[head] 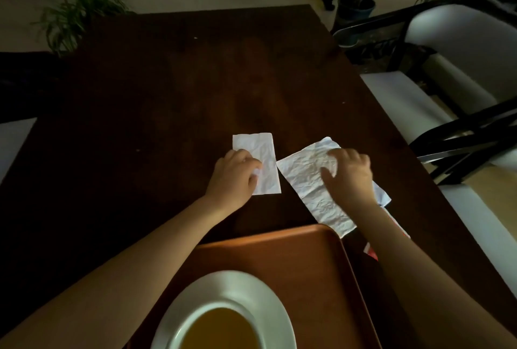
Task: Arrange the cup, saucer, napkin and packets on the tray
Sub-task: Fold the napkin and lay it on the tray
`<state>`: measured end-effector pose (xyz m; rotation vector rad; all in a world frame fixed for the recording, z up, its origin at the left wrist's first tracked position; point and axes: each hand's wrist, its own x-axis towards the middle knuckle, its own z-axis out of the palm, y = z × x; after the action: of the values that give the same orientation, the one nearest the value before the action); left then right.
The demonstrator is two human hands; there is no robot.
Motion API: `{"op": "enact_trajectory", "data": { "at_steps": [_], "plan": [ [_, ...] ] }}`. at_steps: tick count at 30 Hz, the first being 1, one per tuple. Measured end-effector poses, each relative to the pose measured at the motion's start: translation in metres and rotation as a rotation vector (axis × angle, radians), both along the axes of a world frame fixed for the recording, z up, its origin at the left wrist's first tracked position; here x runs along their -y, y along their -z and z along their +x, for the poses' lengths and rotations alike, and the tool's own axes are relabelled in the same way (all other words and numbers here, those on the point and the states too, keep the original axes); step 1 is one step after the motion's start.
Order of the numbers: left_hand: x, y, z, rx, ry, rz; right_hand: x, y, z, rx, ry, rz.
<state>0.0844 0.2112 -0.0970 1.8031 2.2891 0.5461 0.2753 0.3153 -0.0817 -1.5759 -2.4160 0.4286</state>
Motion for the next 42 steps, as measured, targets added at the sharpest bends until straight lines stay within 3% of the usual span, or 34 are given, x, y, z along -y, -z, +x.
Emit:
{"op": "enact_trajectory", "data": {
  "at_steps": [5,11,14,18,21,25,31,36,42],
  "plan": [
    [-0.002,-0.001,0.004,-0.059,-0.027,-0.038,-0.02,-0.004,0.025,0.177,0.201,-0.12],
    [-0.009,-0.011,0.021,0.073,-0.064,0.017,-0.031,-0.007,0.016,-0.026,0.262,-0.271],
    [-0.016,-0.019,0.029,0.19,-0.058,0.08,-0.028,-0.012,0.018,-0.093,0.151,-0.183],
    [-0.033,-0.04,0.033,0.607,-0.098,0.057,-0.022,-0.035,0.022,-0.382,-0.19,-0.147],
    [-0.045,-0.059,0.029,0.75,-0.088,-0.01,-0.019,-0.054,0.02,-0.467,-0.363,-0.151],
    [-0.047,-0.074,0.02,0.695,-0.089,-0.072,-0.023,-0.061,0.017,-0.508,-0.336,-0.157],
    [-0.04,-0.077,0.011,0.532,-0.153,0.075,-0.029,-0.036,0.02,-0.323,-0.136,-0.264],
    [-0.031,-0.078,0.0,0.255,-0.252,0.149,-0.019,-0.022,0.002,-0.511,0.026,-0.506],
    [-0.016,-0.078,-0.008,0.071,-0.319,0.218,-0.014,-0.023,-0.052,-0.678,0.106,-0.435]
  ]
}}
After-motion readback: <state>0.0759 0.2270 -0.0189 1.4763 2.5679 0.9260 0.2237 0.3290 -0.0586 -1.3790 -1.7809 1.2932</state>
